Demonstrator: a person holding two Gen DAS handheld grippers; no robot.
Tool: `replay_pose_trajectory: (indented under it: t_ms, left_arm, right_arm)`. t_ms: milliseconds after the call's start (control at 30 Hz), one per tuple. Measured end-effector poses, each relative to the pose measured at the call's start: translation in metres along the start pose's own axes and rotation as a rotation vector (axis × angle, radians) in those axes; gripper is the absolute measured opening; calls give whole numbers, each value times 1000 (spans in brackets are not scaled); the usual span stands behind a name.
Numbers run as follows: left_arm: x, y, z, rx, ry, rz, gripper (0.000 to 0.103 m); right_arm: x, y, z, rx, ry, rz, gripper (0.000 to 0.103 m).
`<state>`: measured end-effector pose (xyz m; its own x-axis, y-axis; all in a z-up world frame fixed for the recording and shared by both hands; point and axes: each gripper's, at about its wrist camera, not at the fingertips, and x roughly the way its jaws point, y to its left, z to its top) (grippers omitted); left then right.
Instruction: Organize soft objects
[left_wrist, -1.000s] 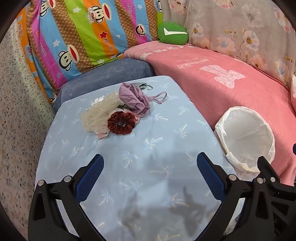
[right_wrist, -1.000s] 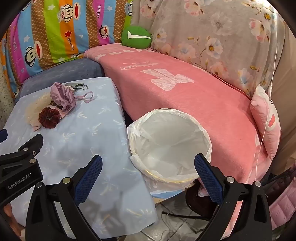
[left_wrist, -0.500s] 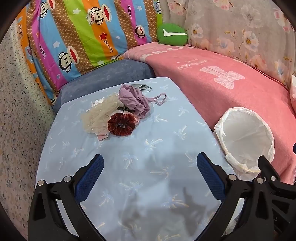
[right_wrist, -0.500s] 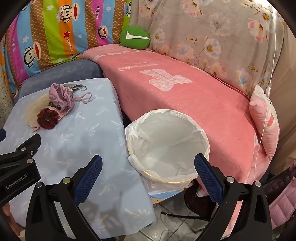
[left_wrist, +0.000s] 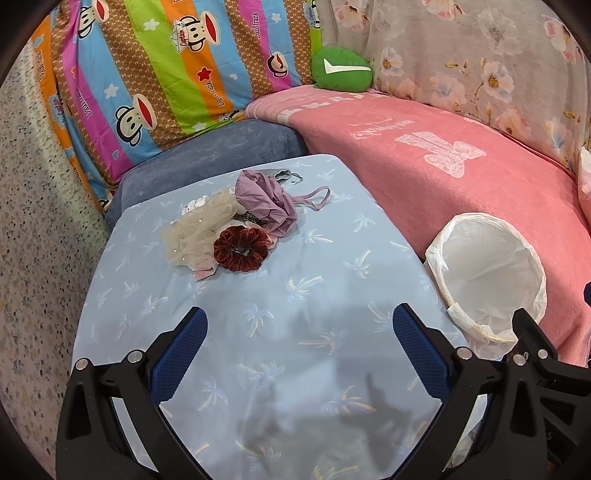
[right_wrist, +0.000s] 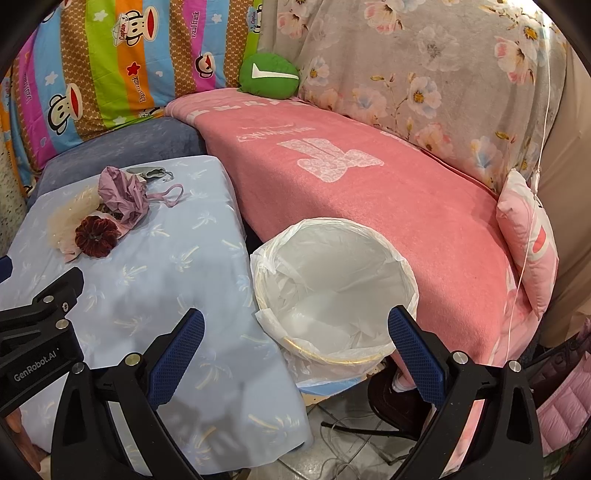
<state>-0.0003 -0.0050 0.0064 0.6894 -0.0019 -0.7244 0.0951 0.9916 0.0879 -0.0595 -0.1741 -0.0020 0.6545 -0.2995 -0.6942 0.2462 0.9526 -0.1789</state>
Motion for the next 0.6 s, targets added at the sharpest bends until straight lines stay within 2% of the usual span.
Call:
replay_pose_trajectory:
  t_ms: [600]
  left_arm:
    - [-1, -1, -2, 4, -7, -1, 96]
  right_arm:
    - [-3, -3, 2, -1, 0, -2, 97]
